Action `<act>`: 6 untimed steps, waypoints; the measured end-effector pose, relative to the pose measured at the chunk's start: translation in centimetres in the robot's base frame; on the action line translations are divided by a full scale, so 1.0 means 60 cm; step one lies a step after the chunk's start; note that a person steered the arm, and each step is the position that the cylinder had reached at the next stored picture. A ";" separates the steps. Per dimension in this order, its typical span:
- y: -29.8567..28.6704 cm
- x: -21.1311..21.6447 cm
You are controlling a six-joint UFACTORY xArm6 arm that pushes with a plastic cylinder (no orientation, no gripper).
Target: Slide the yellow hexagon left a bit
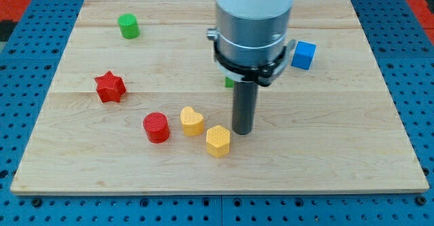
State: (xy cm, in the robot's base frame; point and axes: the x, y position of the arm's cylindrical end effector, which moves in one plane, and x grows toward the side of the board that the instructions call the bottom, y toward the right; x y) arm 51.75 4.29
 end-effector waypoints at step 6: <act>-0.098 0.012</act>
